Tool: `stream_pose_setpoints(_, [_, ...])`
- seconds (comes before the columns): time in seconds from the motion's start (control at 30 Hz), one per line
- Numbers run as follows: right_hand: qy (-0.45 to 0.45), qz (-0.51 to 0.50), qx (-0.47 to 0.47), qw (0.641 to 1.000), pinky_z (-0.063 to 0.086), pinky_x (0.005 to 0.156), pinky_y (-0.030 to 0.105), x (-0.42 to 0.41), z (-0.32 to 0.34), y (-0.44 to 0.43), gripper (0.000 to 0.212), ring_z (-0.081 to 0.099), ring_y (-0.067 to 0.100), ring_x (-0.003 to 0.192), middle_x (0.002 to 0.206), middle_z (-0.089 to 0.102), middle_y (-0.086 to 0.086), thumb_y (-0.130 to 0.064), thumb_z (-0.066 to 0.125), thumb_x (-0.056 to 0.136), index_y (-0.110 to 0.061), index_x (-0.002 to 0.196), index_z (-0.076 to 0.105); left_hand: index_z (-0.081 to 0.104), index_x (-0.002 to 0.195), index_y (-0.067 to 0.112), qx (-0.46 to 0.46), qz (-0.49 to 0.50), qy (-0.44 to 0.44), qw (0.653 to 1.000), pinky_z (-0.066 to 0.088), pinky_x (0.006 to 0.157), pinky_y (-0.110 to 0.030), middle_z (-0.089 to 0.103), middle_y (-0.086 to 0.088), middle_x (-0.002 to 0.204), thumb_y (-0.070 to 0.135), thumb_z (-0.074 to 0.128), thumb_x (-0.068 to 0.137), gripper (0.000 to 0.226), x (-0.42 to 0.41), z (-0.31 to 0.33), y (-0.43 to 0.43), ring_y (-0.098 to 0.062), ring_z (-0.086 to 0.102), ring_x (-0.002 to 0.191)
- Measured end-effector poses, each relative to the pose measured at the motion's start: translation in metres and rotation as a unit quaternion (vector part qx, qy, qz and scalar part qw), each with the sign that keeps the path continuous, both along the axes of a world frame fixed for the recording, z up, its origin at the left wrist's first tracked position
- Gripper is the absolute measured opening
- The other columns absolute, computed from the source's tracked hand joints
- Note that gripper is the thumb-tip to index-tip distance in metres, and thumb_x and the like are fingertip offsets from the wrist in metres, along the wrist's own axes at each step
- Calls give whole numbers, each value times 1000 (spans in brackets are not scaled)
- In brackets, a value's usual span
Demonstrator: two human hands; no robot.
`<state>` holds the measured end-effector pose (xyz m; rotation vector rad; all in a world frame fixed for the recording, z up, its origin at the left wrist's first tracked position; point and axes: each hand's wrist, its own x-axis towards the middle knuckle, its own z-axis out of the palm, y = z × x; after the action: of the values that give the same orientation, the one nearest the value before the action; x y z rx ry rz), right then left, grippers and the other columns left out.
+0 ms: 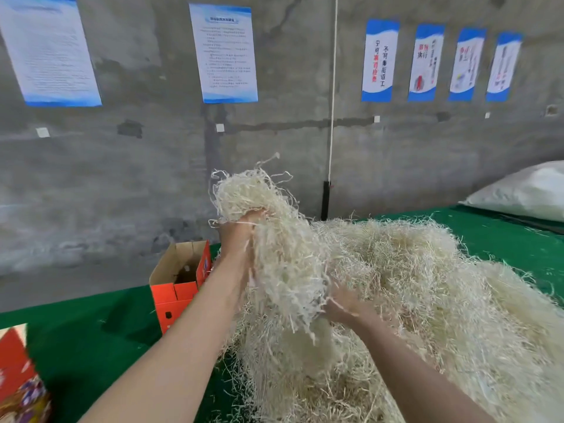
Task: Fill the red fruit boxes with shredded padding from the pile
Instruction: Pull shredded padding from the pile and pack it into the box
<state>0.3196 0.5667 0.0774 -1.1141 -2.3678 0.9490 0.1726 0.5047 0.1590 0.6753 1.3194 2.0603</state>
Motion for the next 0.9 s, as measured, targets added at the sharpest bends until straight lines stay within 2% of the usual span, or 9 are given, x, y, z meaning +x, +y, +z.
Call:
stream_pose_setpoints(0.07, [33,-78,27,996,50,87,42,2,-8,17,11,55,16,71,81,56,4,7,48,86,6,86,59,56,71,16,-24,-110,98,989,50,63,-29,64,5,63,-3,50,88,26,-15,-4,-11,-19,61,69])
stream_pose_setpoints(0.13, [92,-182,58,977,50,90,36,9,-8,37,34,61,25,94,105,64,17,15,44,81,7,110,60,62,65,15,-126,-221,225,941,51,76,-35,67,6,69,-6,55,83,28,-25,-9,-18,-14,62,75])
stream_pose_setpoints(0.27, [131,-211,141,958,49,88,29,9,-1,48,55,59,26,107,120,61,16,26,38,73,1,118,59,61,100,20,-371,-381,557,638,54,70,-22,67,7,87,16,77,68,36,-2,-43,-4,-3,65,80])
stream_pose_setpoints(0.37, [112,-209,179,955,51,68,20,10,-5,46,50,63,17,88,109,67,7,19,52,73,-8,114,62,60,95,8,-419,-240,703,522,44,47,-18,58,4,75,15,68,75,23,17,-59,15,-8,58,63])
stream_pose_setpoints(0.43, [62,-210,186,958,52,55,22,14,-15,43,43,61,12,68,93,68,1,8,57,78,-13,115,59,62,104,12,-398,-62,728,555,47,54,-24,59,3,80,14,59,79,26,9,-56,22,-14,60,70])
stream_pose_setpoints(0.57, [-47,-161,179,969,54,53,21,16,-45,31,42,60,9,60,79,56,-5,0,48,86,-13,126,47,60,122,19,-209,169,583,767,43,87,-27,54,-12,128,8,66,74,50,-20,-39,31,-29,54,113])
stream_pose_setpoints(0.67, [-124,-123,180,968,54,76,25,15,-71,20,59,58,6,70,91,62,-8,-9,58,85,-17,139,34,68,105,10,-73,212,478,849,30,66,-6,61,-8,101,-5,65,70,38,-20,-34,31,-21,56,92])
stream_pose_setpoints(0.8, [-160,-125,149,968,49,64,19,15,-87,18,66,55,7,68,78,55,-10,-5,53,84,-20,142,25,54,113,-14,-86,171,196,962,37,60,-22,61,-27,103,-15,44,83,32,-12,-37,35,-35,60,96])
stream_pose_setpoints(0.9, [-170,-129,143,966,49,67,18,17,-95,19,60,54,9,73,86,56,-8,-6,51,86,-17,140,28,44,124,-8,-151,182,50,970,45,73,-35,54,-25,122,-2,42,92,33,-8,-41,38,-38,54,111])
